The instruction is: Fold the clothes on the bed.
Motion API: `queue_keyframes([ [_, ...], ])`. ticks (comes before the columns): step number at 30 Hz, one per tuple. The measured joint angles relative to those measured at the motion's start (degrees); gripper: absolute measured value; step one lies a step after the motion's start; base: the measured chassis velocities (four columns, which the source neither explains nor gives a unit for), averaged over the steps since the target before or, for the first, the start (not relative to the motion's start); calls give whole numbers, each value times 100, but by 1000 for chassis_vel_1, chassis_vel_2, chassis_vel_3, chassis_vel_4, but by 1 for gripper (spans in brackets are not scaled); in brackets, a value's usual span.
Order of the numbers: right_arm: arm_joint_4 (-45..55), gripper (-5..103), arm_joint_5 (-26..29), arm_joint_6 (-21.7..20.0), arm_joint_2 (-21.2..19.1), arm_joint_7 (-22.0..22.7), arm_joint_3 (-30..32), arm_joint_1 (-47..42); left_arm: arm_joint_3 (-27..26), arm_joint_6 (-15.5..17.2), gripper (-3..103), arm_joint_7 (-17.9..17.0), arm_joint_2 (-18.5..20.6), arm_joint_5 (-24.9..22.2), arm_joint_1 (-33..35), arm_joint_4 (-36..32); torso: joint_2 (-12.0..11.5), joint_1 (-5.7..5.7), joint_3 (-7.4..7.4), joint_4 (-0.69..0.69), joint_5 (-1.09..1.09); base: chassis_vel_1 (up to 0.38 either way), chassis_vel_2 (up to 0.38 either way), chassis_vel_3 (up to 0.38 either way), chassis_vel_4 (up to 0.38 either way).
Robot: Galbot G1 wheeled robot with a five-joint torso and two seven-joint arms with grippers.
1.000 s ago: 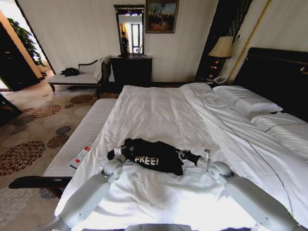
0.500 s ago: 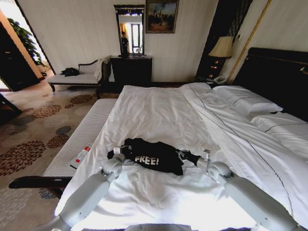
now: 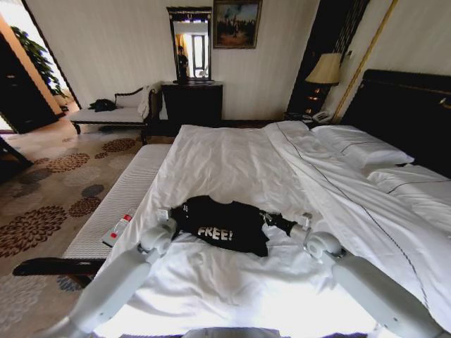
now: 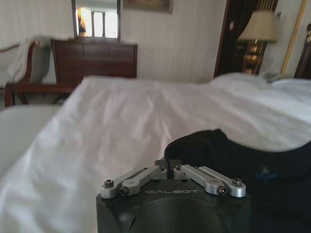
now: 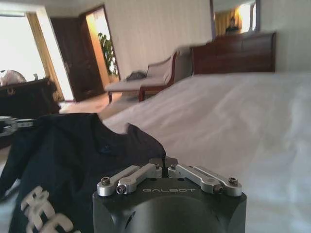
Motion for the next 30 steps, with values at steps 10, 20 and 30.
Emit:
queue_keyframes([
  [10,759,1,588,-251,-417,625,731,201,-425,225,0,-62,817,-892,-654,-742,0,0,0,1,1,0,0,0,0],
  [20,1325,1,1554,-511,-1274,1304,1517,691,-598,423,0,-137,1574,-1972,-1852,-1070,0,0,1,1,0,0,0,0,0],
  [30,1579,1,2195,-553,-2112,1527,2390,528,-475,514,0,-249,1911,-2424,-2916,-1154,0,0,0,-2,-1,0,0,0,0],
])
